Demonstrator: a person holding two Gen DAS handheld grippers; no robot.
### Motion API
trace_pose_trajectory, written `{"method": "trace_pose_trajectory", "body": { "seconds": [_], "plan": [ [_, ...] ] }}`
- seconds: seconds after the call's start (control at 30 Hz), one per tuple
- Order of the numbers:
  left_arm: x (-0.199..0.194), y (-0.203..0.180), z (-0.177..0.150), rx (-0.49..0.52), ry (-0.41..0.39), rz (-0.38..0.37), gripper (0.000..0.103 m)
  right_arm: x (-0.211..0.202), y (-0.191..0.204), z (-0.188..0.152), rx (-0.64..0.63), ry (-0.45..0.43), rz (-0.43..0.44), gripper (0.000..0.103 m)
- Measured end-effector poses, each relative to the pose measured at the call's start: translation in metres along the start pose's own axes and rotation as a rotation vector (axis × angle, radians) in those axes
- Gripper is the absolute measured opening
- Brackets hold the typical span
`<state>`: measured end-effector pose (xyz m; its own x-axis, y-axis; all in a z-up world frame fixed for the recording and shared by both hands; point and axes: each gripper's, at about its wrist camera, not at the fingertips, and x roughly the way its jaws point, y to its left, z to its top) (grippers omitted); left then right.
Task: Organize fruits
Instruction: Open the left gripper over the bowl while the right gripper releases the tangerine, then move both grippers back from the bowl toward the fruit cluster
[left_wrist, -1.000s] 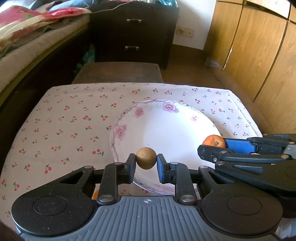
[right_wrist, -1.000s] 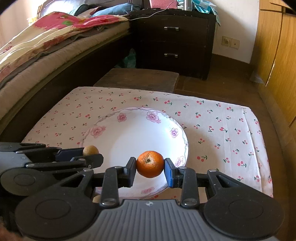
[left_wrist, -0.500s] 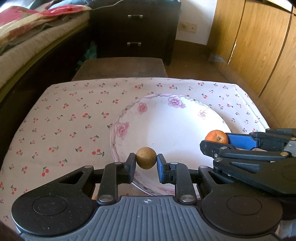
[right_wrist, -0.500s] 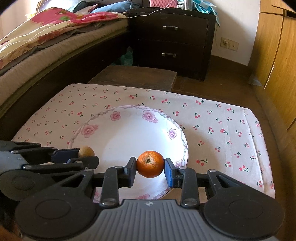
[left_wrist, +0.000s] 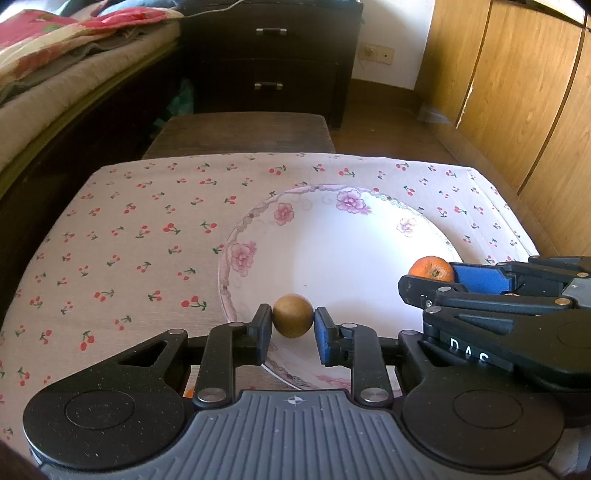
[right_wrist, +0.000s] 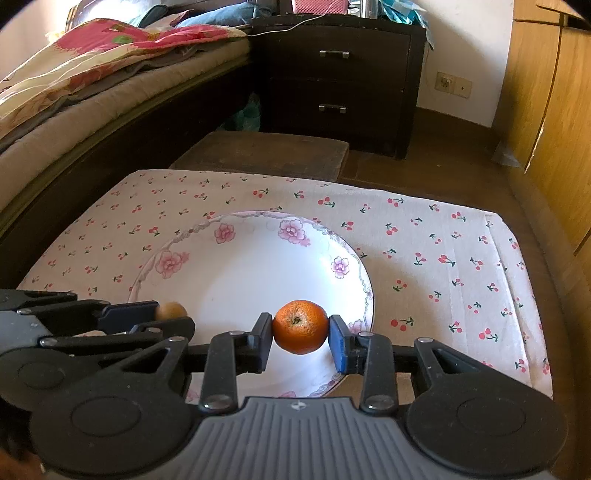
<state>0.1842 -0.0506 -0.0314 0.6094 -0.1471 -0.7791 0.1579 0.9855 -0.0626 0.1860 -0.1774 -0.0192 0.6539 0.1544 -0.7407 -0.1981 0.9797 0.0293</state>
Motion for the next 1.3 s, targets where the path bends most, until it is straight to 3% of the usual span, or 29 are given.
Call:
{"method": "trace_pose_trajectory", "body": {
  "seconds": [1.3],
  "plan": [
    [-0.028, -0.002, -0.002, 0.005, -0.048, 0.002, 0.049, -0.034, 0.011, 0.000, -0.091, -0.098, -0.093, 0.040]
  ]
}}
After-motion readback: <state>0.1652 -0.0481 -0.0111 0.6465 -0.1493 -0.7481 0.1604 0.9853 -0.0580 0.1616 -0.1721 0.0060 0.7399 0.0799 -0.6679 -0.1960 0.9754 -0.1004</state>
